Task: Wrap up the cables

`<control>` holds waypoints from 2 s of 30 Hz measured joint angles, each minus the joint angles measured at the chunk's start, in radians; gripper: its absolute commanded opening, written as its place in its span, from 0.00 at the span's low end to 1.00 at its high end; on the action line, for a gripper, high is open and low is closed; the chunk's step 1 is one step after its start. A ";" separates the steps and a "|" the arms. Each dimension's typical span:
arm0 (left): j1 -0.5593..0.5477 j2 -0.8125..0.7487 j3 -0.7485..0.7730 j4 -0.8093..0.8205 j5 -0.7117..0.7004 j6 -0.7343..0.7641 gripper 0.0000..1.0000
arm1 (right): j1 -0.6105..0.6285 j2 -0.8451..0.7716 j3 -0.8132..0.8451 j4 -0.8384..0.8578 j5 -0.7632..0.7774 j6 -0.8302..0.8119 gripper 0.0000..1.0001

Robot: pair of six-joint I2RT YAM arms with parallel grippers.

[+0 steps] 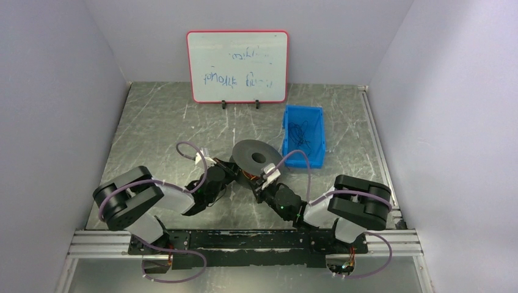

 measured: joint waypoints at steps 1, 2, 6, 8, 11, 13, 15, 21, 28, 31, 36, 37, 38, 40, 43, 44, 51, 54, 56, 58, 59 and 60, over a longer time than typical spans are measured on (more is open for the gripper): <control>0.000 0.009 0.000 0.012 0.003 0.000 0.07 | -0.003 0.004 -0.005 0.013 -0.001 0.006 0.00; 0.000 0.016 0.001 0.021 0.006 -0.001 0.08 | -0.005 0.009 -0.009 0.024 -0.004 0.010 0.00; 0.005 0.030 0.008 0.026 0.017 0.008 0.16 | -0.015 0.028 -0.013 0.057 -0.008 0.023 0.00; 0.005 0.034 0.016 0.007 0.032 0.019 0.19 | -0.024 0.039 -0.013 0.072 -0.008 0.032 0.00; 0.005 0.036 0.027 -0.022 0.052 0.029 0.22 | -0.034 0.052 -0.013 0.099 -0.006 0.043 0.00; 0.005 0.036 0.027 -0.029 0.074 0.030 0.24 | -0.040 0.058 -0.013 0.110 -0.006 0.054 0.00; 0.005 0.036 0.027 -0.036 0.098 0.031 0.26 | -0.045 0.067 -0.013 0.119 0.002 0.064 0.00; 0.005 0.037 0.027 -0.042 0.143 0.043 0.32 | -0.058 0.087 -0.013 0.138 0.018 0.075 0.00; -0.002 0.010 0.025 -0.100 0.233 0.084 0.38 | -0.080 0.151 -0.013 0.149 0.054 0.091 0.00; -0.021 -0.021 0.017 -0.129 0.276 0.106 0.41 | -0.087 0.171 -0.013 0.161 0.063 0.105 0.00; -0.058 -0.060 0.008 -0.172 0.367 0.122 0.47 | -0.089 0.192 -0.011 0.172 0.058 0.124 0.00; -0.070 -0.067 0.008 -0.182 0.400 0.141 0.49 | -0.090 0.195 -0.006 0.174 0.044 0.127 0.00; -0.083 -0.070 0.008 -0.196 0.425 0.157 0.51 | -0.087 0.195 0.000 0.176 0.022 0.130 0.00; -0.101 -0.074 0.003 -0.228 0.467 0.182 0.52 | -0.079 0.195 0.013 0.179 -0.016 0.134 0.00; -0.108 -0.088 -0.005 -0.256 0.499 0.200 0.53 | -0.074 0.196 0.019 0.182 -0.056 0.140 0.00; -0.108 -0.095 -0.006 -0.264 0.508 0.205 0.53 | -0.074 0.196 0.019 0.182 -0.064 0.142 0.02; -0.109 -0.144 -0.011 -0.311 0.533 0.233 0.54 | -0.074 0.214 0.020 0.188 -0.089 0.162 0.13; -0.110 -0.187 -0.012 -0.354 0.535 0.246 0.54 | -0.074 0.216 0.020 0.191 -0.101 0.168 0.21; -0.110 -0.212 -0.012 -0.380 0.536 0.253 0.55 | -0.074 0.216 0.020 0.190 -0.108 0.171 0.27; -0.113 -0.247 -0.012 -0.410 0.535 0.260 0.56 | -0.074 0.216 0.020 0.191 -0.116 0.180 0.32; -0.114 -0.263 -0.012 -0.421 0.535 0.264 0.56 | -0.074 0.216 0.020 0.189 -0.123 0.181 0.35; -0.114 -0.284 -0.011 -0.443 0.533 0.272 0.57 | -0.074 0.215 0.020 0.190 -0.128 0.185 0.37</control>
